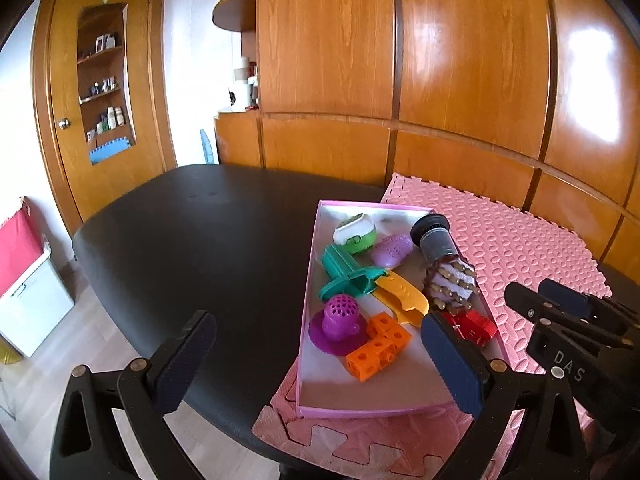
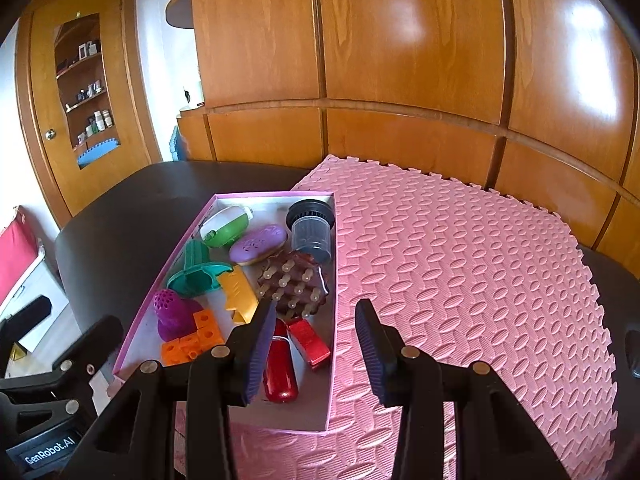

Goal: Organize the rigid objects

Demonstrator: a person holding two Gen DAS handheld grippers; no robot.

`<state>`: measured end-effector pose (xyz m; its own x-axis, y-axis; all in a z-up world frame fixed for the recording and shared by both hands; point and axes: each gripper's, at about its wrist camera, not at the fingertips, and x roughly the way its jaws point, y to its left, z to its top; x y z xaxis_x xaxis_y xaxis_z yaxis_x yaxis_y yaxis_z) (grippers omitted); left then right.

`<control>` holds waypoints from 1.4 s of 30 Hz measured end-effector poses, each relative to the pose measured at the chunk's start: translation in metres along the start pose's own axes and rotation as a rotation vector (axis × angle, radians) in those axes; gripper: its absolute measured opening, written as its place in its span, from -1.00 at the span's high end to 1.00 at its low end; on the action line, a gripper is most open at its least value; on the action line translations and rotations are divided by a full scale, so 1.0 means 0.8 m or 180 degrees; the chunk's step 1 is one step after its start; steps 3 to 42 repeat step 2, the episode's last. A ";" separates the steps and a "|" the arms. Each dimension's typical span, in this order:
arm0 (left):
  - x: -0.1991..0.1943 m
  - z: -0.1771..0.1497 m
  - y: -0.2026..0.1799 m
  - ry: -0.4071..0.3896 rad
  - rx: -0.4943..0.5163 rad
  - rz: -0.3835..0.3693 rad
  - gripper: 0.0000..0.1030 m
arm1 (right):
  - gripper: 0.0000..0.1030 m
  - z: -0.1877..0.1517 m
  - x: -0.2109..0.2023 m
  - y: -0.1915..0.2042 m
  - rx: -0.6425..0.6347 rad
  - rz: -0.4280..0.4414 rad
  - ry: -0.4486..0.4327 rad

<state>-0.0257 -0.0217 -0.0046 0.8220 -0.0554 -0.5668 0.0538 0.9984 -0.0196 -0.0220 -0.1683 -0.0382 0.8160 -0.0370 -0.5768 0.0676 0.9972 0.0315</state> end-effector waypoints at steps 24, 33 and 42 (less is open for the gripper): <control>0.001 0.000 0.001 0.0018 -0.0030 -0.0015 -0.99 | 0.20 -0.001 0.000 0.000 0.0002 0.0004 0.0005; 0.001 0.000 0.001 0.0018 -0.0030 -0.0015 -0.99 | 0.20 -0.001 0.000 0.000 0.0002 0.0004 0.0005; 0.001 0.000 0.001 0.0018 -0.0030 -0.0015 -0.99 | 0.20 -0.001 0.000 0.000 0.0002 0.0004 0.0005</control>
